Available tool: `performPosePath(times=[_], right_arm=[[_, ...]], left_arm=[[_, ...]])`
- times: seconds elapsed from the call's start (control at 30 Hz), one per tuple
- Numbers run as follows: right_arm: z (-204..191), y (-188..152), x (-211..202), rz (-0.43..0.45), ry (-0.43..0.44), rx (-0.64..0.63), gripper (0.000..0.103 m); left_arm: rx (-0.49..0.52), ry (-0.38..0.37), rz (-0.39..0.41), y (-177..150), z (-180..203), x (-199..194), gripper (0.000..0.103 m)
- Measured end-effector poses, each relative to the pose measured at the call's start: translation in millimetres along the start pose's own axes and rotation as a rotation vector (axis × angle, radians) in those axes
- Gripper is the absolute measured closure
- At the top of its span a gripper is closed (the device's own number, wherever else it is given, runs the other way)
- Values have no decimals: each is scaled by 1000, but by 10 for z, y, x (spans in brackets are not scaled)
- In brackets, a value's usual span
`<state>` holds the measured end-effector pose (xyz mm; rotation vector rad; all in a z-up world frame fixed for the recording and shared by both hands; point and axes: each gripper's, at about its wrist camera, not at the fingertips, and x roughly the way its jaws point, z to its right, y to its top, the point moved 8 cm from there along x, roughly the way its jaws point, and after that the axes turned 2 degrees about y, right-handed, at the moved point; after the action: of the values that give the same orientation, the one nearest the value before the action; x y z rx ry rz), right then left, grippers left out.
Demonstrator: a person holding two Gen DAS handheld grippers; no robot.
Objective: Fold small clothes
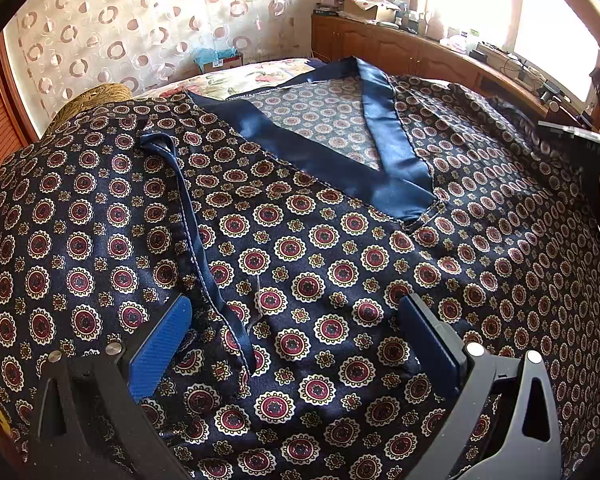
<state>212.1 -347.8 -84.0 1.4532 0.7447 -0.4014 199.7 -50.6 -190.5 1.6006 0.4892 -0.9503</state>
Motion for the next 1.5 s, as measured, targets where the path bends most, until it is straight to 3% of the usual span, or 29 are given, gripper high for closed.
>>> performPosePath(times=[0.37, 0.4, 0.43, 0.5, 0.53, 0.73, 0.93, 1.03, 1.13, 1.17, 1.2, 1.23, 1.5], right_arm=[[-838, 237, 10, 32, 153, -118, 100], [-886, 260, 27, 34, 148, -130, 99], [-896, 275, 40, 34, 128, -141, 90], [-862, 300, 63, 34, 81, -160, 75], [-813, 307, 84, 31, 69, -157, 72], [-407, 185, 344, -41, -57, -121, 72], [-97, 47, 677, -139, -110, -67, 72], [-6, 65, 697, -144, -84, -26, 64], [24, 72, 716, -145, -52, -29, 65], [11, 76, 732, -140, -32, -39, 71], [6, 79, 727, -138, -2, -47, 89], [3, 82, 737, -137, 0, -62, 99], [281, 95, 701, -116, -54, -47, 100]], left_arm=[[0, 0, 0, 0, -2, 0, 0], [0, 0, 0, 0, -2, -1, 0], [0, 0, 0, 0, -2, 0, 0], [0, 0, 0, 1, -2, 2, 0], [0, 0, 1, 0, -2, 2, 0], [0, 0, 1, -2, -1, -3, 0], [-2, 2, 0, 8, -1, 1, 0], [-11, 9, 2, 13, -25, -17, 0], [-27, 9, 33, 34, -70, -112, 0], [-34, 3, 45, 49, -96, -158, 0], [-47, -6, 64, 88, -125, -221, 0], [-59, -12, 79, 126, -159, -284, 0], [-112, 45, 196, 502, -705, -765, 0]])
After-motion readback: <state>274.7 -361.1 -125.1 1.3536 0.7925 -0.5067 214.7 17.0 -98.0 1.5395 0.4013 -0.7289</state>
